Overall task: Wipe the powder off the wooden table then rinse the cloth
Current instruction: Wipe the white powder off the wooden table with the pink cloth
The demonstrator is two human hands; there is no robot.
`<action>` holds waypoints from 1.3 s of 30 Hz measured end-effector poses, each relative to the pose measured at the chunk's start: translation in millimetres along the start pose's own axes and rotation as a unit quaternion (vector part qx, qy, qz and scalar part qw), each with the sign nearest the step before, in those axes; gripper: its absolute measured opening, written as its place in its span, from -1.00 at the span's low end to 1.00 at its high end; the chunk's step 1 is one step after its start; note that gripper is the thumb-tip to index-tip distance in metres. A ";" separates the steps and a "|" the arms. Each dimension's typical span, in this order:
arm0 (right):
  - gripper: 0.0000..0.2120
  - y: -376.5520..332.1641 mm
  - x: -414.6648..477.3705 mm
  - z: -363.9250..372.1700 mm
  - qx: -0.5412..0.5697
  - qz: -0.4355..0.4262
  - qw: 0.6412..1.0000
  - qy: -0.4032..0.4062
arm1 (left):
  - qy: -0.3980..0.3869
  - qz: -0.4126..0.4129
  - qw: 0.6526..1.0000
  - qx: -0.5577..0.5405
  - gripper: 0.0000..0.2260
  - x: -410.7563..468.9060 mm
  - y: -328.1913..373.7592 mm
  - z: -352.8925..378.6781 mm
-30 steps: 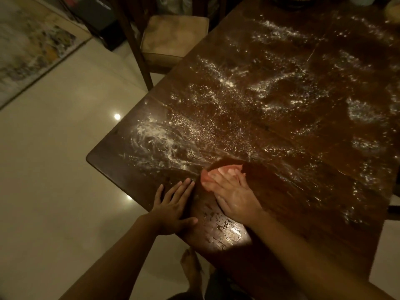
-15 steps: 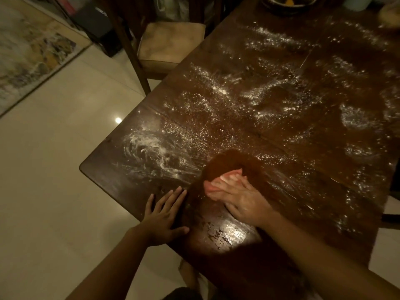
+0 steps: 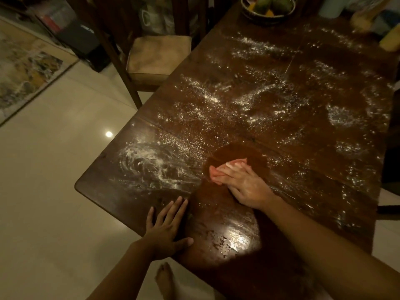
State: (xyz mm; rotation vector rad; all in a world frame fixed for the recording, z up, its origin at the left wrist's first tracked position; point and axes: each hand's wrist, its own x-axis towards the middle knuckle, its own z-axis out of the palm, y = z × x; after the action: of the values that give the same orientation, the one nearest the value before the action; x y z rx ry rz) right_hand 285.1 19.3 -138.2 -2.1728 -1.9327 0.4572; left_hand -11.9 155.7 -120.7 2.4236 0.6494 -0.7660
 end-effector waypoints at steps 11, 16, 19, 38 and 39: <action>-0.53 -48.5 51.4 12.0 -0.003 0.192 0.980 0.058 | 0.003 0.022 1.000 0.011 -0.13 -1.1 -0.1 -3.7; -0.53 -99.3 -35.4 36.7 0.013 0.062 0.998 0.011 | 0.002 0.031 0.999 0.025 -0.09 0.1 -0.5 -5.0; -0.54 -98.5 -71.5 32.2 0.004 0.094 0.996 0.003 | -0.021 0.038 0.999 0.018 -0.10 0.4 -1.4 -9.0; -0.55 -204.2 -16.6 72.8 0.074 0.384 0.908 0.149 | 0.092 0.149 0.983 0.049 -0.36 -8.7 -99.2 -23.7; -0.54 -216.3 2.9 77.8 0.070 0.412 0.891 0.174 | 0.092 0.146 0.984 0.053 -0.34 -7.6 -99.4 -22.6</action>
State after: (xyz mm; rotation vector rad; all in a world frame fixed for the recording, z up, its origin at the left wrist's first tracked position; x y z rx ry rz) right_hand 56.7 45.1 -136.0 -2.6539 -0.7070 0.2719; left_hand -65.7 241.9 -132.0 2.6305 0.3148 -0.4708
